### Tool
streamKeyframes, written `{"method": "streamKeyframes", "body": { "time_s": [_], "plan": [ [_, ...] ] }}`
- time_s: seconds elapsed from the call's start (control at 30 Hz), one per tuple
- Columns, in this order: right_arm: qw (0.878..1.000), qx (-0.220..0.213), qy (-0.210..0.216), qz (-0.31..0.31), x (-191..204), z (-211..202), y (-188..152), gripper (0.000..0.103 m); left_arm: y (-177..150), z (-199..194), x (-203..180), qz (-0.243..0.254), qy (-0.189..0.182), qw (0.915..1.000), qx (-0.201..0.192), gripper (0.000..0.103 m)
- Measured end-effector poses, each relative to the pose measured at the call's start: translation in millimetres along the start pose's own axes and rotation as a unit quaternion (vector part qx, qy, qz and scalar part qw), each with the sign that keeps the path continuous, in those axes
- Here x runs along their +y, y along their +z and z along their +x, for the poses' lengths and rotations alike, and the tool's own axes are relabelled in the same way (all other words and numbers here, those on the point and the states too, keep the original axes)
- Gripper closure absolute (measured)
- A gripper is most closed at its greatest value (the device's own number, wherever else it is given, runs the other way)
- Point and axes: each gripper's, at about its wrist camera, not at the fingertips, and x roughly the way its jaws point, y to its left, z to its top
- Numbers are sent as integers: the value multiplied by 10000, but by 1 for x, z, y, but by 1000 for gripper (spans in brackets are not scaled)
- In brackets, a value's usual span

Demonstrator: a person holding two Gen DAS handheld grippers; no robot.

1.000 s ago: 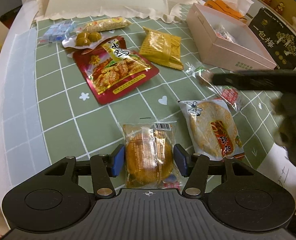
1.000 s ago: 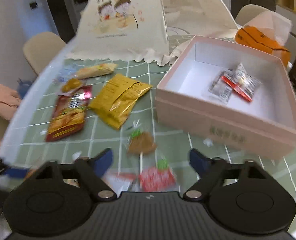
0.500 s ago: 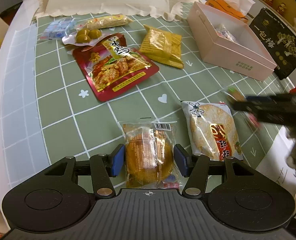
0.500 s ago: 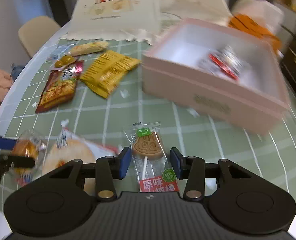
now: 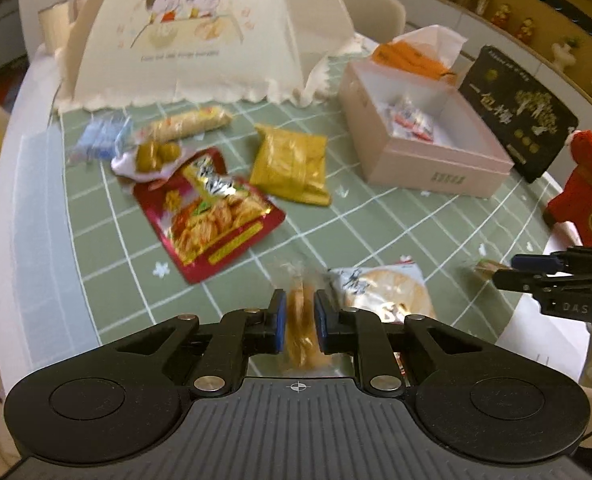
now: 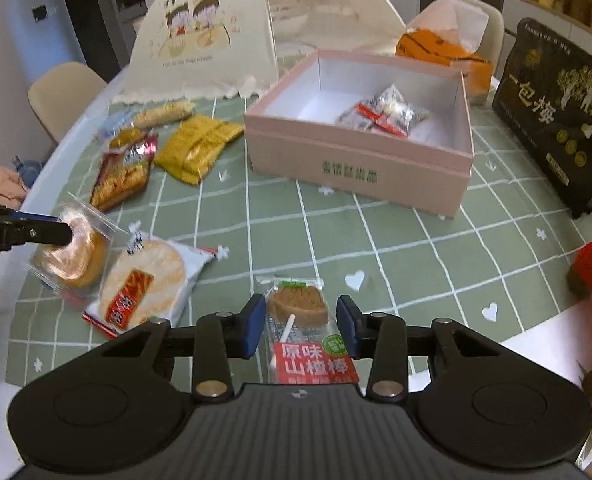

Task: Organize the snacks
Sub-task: 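Grasp round cake packet with left tool while right tool grasps wrapped lollipop, then lift cake packet and lollipop and carry both over the pink box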

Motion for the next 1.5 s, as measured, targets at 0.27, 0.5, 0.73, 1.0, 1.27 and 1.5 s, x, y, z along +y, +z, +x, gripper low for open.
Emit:
{"method": "streamKeyframes", "body": {
  "time_s": [0.27, 0.5, 0.73, 1.0, 1.27, 1.5],
  "plan": [
    [9990, 268, -269, -216, 8, 14, -12, 47, -11, 15, -2, 158, 300, 9988, 358, 80],
    [9981, 376, -394, -283, 17, 28, -24, 28, -21, 32, -32, 1062, 387, 9919, 576, 55],
    [9986, 188, -409, -261, 22, 30, -30, 17, -13, 26, -11, 279, 518, 9976, 358, 51],
    [9986, 92, -513, -96, 21, 32, -38, 0, -7, 34, 9, -314, 502, 9967, 558, 51],
    [9986, 267, -383, -241, 18, 34, -29, 8, -15, 50, 1, -183, 479, 9966, 640, 42],
    [9985, 199, -318, -394, 20, 36, -10, 65, -12, 43, 1, -201, 139, 9982, 554, 44]
  ]
}}
